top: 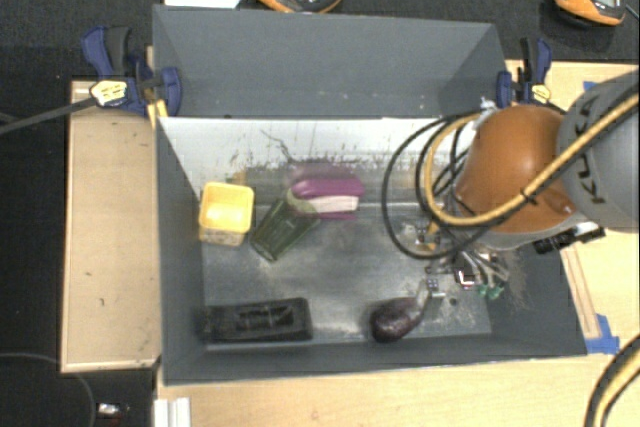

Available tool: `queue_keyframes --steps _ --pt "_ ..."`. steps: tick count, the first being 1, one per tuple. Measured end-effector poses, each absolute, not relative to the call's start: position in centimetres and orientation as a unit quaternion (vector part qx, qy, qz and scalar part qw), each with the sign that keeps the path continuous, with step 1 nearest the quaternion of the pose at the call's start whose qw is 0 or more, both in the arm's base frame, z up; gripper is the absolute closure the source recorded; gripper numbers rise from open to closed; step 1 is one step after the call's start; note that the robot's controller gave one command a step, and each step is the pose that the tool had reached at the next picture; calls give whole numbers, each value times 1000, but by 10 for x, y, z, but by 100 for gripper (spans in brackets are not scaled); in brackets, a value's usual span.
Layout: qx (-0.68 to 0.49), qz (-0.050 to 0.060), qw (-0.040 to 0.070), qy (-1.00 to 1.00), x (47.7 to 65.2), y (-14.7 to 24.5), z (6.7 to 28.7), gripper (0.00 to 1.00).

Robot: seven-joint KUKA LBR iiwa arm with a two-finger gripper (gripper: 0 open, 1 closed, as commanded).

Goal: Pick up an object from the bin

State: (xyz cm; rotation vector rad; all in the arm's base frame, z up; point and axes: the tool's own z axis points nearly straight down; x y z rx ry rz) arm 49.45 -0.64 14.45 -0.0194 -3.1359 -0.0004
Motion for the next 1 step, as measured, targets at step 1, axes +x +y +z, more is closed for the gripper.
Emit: queue_keyframes --steps 1 --pt "-6 0 -1 -1000 496 -6 148 0"
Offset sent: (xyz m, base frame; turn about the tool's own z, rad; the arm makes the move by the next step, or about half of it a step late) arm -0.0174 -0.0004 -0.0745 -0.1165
